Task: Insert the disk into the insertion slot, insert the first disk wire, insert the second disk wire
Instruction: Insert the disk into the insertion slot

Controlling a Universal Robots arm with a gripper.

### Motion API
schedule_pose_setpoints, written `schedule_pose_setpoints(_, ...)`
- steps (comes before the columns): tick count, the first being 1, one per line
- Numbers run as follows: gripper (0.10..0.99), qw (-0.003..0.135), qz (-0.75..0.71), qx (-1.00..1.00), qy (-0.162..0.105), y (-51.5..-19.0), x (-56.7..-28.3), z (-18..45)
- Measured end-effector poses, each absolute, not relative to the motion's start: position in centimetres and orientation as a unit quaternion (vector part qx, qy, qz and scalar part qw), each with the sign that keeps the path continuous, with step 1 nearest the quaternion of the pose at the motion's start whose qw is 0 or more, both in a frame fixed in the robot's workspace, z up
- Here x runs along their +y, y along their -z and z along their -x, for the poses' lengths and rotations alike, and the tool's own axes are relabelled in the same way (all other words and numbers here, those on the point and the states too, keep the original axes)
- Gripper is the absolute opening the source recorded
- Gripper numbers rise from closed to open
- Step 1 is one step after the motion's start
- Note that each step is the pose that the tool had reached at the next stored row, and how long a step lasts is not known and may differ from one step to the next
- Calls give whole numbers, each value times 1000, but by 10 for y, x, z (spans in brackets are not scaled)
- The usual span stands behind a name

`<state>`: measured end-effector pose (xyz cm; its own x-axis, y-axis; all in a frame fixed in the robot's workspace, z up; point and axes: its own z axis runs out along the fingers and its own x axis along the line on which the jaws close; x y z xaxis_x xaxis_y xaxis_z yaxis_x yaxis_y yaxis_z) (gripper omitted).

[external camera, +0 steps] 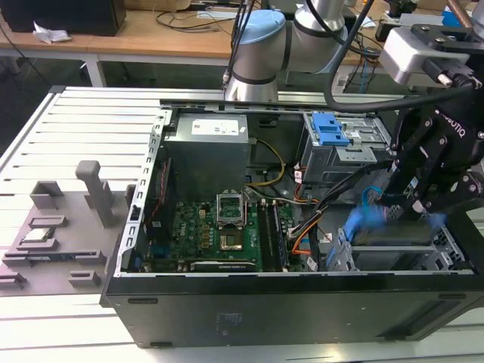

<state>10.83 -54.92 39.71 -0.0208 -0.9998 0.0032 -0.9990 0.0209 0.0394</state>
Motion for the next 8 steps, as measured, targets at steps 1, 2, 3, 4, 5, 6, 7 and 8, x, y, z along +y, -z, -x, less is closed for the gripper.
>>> schedule_pose_setpoints(1, 439, 15, -700, -714, 13, -397, -549, -108)
schedule_pose_setpoints(2, 439, 15, -700, -714, 13, -397, -549, -108)
schedule_pose_setpoints(3, 424, 15, -700, -714, 13, -397, -549, -108)
schedule_pose_setpoints(4, 361, 15, -700, -714, 13, -397, -549, -108)
schedule_pose_setpoints(5, 294, 15, -700, -714, 13, -397, -549, -108)
schedule_pose_setpoints(6, 235, 15, -700, -714, 13, -397, -549, -108)
schedule_pose_setpoints(7, 235, 15, -700, -714, 13, -397, -549, -108)
schedule_pose_setpoints(8, 176, 15, -700, -714, 13, -397, -549, -108)
